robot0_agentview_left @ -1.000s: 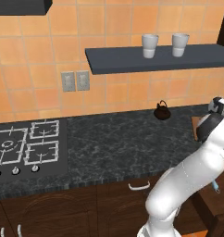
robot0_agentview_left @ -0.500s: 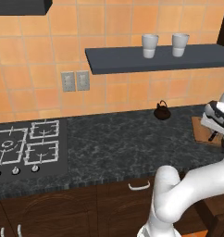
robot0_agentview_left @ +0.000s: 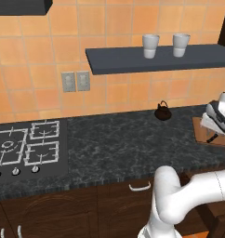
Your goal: Place the appropriate cutting tool for cutting the avocado skin on the cutting board.
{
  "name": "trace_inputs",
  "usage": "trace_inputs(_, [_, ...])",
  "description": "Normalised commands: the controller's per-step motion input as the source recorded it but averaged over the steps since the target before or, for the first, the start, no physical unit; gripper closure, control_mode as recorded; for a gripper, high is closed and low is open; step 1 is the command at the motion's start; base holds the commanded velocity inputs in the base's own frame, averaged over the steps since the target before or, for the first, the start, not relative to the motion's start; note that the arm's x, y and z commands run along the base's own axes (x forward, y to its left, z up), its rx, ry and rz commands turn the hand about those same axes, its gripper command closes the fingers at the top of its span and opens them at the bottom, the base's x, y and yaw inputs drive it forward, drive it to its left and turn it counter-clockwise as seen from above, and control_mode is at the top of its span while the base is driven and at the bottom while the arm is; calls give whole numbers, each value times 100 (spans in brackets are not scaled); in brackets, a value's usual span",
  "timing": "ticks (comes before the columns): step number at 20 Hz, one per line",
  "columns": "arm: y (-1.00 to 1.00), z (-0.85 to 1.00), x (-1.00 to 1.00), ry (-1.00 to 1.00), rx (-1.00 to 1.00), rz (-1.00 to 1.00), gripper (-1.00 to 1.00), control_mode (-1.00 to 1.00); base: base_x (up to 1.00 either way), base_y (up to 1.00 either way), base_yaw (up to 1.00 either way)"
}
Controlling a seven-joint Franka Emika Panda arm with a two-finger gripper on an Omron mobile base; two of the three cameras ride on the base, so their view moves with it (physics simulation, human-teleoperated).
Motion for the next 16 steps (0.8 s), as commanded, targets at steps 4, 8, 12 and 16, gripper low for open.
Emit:
trace_inputs(4, [15,93,-56,-1,0,0,-100,-100,0,0,0])
trace_inputs(8, [72,37,-82,0,-1,0,-100,-100,0,0,0])
trace_inputs(12, [99,21,-88,0,-9,0,-100,-100,0,0,0])
trace_inputs(16, [100,7,-79,-10,-18,0,-100,-100,0,0,0])
